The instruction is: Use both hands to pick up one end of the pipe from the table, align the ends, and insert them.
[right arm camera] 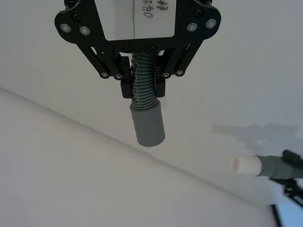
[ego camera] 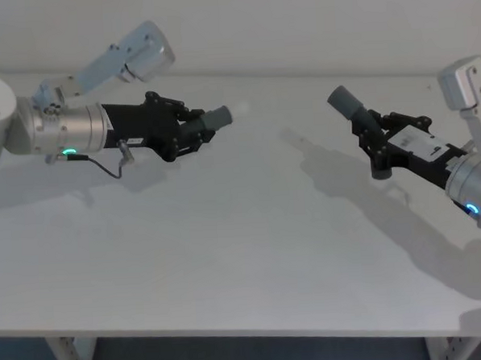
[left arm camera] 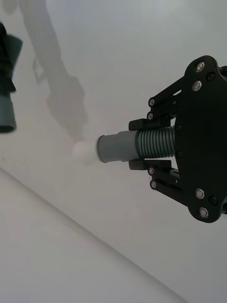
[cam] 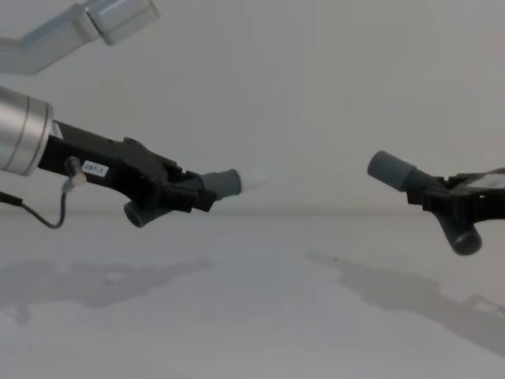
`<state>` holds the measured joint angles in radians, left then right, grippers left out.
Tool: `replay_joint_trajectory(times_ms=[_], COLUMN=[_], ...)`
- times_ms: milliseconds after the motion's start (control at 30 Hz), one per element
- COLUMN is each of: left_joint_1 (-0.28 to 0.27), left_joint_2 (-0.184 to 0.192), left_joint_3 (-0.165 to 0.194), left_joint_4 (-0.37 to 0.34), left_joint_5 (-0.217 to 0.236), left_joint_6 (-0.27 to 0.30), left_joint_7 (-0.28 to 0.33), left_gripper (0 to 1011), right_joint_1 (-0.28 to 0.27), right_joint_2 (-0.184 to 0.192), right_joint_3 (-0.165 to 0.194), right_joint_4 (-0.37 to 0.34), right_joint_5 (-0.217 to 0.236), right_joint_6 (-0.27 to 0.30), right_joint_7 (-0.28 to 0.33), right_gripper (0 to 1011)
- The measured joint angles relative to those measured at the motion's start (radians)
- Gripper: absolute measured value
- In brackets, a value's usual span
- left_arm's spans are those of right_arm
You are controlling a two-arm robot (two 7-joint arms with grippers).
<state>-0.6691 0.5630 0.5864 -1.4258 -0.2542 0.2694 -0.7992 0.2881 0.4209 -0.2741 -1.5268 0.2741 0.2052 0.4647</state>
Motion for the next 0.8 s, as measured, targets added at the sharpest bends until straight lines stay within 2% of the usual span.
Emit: replay_joint_trajectory(times_ms=[200, 433, 600, 633, 800], left_joint_1=[-0.030, -0.056, -0.069, -0.072, -0.080], left_joint_2=[0.025, 0.040, 0.045, 0.046, 0.046], left_joint_3=[0.016, 0.029, 0.037, 0.039, 0.046], left_joint_4=[0.009, 0.015, 0.018, 0.019, 0.021], left_joint_5=[-0.025, -0.046, -0.057, -0.060, -0.069], left_joint_6=[-0.047, -0.075, -0.086, -0.089, -0.094], left_joint_7=[-0.097, -0.170, -0.202, -0.209, -0.227], left_gripper=[347, 347, 347, 347, 347], right_joint_1=[0.012, 0.029, 0.044, 0.044, 0.061], right_joint_2=[0.043, 0.088, 0.123, 0.123, 0.157], right_joint_3=[-0.018, -0.042, -0.064, -0.064, -0.087], right_joint_4=[0.009, 0.021, 0.029, 0.029, 0.035], right_joint_5=[0.013, 0.024, 0.031, 0.031, 0.042], right_joint_6=[-0.045, -0.096, -0.133, -0.133, -0.169], right_joint_7=[0.090, 0.194, 0.271, 0.271, 0.360], right_gripper=[274, 274, 274, 274, 274])
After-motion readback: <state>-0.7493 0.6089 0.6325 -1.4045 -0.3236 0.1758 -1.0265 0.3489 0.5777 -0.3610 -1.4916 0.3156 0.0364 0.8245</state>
